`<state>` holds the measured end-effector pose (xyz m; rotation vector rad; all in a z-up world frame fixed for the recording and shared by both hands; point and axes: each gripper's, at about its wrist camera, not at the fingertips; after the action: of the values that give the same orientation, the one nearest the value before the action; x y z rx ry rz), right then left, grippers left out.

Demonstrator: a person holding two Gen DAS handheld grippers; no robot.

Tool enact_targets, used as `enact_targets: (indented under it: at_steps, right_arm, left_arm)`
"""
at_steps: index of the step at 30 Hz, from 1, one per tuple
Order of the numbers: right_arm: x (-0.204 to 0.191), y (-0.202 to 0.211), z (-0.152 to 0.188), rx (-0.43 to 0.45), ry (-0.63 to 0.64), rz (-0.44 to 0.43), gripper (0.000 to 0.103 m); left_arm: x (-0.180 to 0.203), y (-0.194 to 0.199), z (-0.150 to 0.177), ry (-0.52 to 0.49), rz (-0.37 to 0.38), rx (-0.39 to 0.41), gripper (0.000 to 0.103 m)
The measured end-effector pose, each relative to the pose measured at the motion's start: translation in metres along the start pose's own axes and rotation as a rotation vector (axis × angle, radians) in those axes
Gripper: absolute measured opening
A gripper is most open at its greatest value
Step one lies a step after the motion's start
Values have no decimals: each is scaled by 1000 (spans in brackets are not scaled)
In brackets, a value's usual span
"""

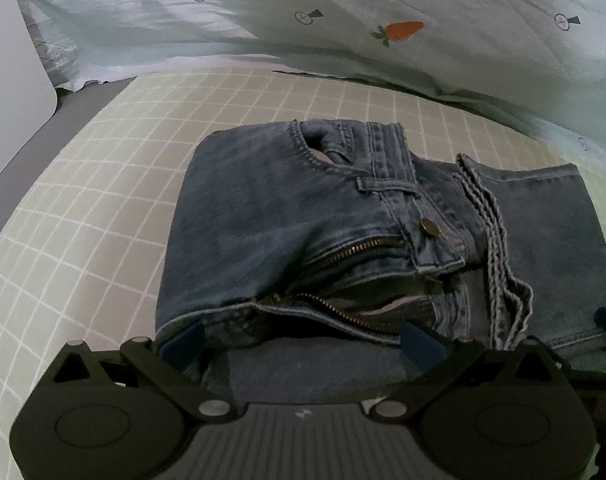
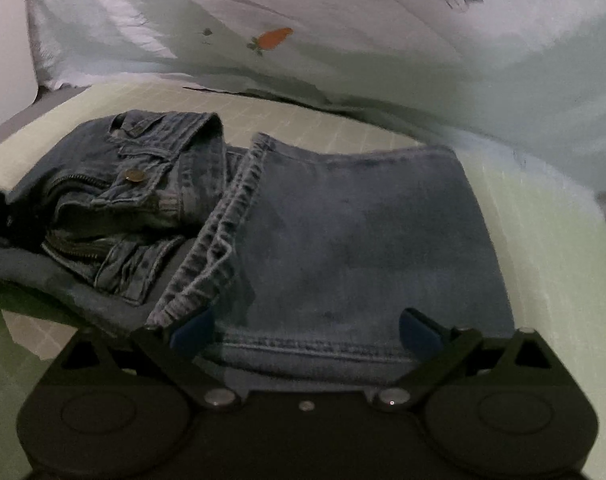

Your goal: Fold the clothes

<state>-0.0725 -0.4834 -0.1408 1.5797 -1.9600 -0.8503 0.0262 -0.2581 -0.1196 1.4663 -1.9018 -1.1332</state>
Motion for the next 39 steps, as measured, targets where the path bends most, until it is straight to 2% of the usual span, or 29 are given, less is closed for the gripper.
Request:
enact_targets:
  at_steps: [9,13,17,24,28,30,34,36,39]
  right_arm:
    - [-3,16,10,-38,-26,-18,102]
    - [6,26,8,-7,-58,17,102]
    - [36,28,-1,24,-138,78,103]
    - [93,5,-10,-2,-208,180,103]
    - [117,-11,-12,-4,-253,149,103]
    - [125,-17,-13,1,-274,115,102]
    - [135,-28,-14,-13,-376,3,80]
    - [136,-27,-14,-8,-403,-15,77]
    - [139,-20,-13,6,-445,-20,45]
  left_arm:
    - [2,5,10,-10,18,-7,103]
    - [0,7,10,-3,17,0,103]
    - [-3,6,4,4,8,10,103]
    - [-15,2,-16,20,-13,50,103]
    - [-27,-5,-28,51,-35,74,103]
    - [-31,-14,-31,55,-63,60,103]
    - [-37,-32,-31,68,-94,4,103]
    - [-36,-39,-27,61,-109,-31,103]
    - [-34,-43,-20,62,-108,-46,103]
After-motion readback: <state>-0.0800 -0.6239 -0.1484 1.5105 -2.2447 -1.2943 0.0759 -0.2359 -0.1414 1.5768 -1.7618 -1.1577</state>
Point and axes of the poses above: each gripper's, at about its wrist camera, not at the fingertips, and y roughly against the way its jaws point, x to its right, z to its underside, and after that the axes turned 8 degrees about -z, right-handed
